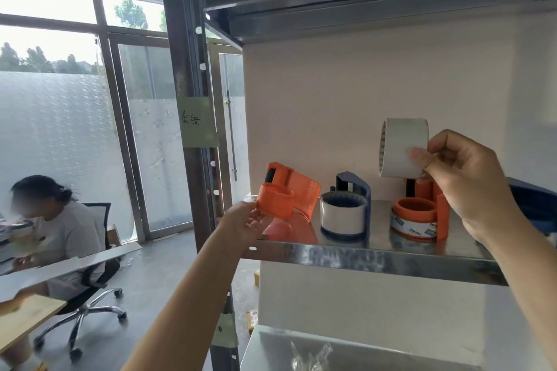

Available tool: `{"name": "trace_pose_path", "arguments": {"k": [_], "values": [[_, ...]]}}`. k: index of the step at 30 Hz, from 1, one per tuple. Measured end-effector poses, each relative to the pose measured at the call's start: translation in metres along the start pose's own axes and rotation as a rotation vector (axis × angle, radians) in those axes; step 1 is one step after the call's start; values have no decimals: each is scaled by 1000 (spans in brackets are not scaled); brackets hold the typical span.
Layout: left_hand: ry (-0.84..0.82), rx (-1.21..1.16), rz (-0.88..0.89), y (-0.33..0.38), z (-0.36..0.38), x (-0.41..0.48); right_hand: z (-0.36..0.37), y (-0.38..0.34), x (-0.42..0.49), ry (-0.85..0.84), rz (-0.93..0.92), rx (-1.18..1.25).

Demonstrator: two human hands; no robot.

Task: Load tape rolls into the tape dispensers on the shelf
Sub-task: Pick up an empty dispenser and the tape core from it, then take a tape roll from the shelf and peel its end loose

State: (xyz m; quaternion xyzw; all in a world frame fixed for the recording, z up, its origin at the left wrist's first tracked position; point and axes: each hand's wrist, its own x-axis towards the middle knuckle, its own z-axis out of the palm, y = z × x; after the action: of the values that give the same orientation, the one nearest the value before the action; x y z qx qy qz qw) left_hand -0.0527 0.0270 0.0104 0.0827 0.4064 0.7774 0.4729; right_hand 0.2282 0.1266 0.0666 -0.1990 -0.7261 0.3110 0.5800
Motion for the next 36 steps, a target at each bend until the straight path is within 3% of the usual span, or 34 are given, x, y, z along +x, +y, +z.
{"name": "trace_pose_path", "arguments": {"k": [2, 6, 16, 22, 29, 36], "values": [[24, -36, -20, -3, 1, -1, 1, 1, -1, -6, 6, -3], [79, 19, 107, -4, 8, -5, 2, 0, -3, -3, 5, -18], [269, 571, 463, -3, 28, -27, 7, 1, -4, -10, 0, -25], [-28, 657, 759, -3, 42, -41, 12, 2, -5, -46, 27, -11], [-467, 813, 690, -23, 90, -78, 24, -11, -11, -73, 27, 50], [-530, 810, 751, -35, 103, -82, 17, -22, -22, -71, 6, 66]]}}
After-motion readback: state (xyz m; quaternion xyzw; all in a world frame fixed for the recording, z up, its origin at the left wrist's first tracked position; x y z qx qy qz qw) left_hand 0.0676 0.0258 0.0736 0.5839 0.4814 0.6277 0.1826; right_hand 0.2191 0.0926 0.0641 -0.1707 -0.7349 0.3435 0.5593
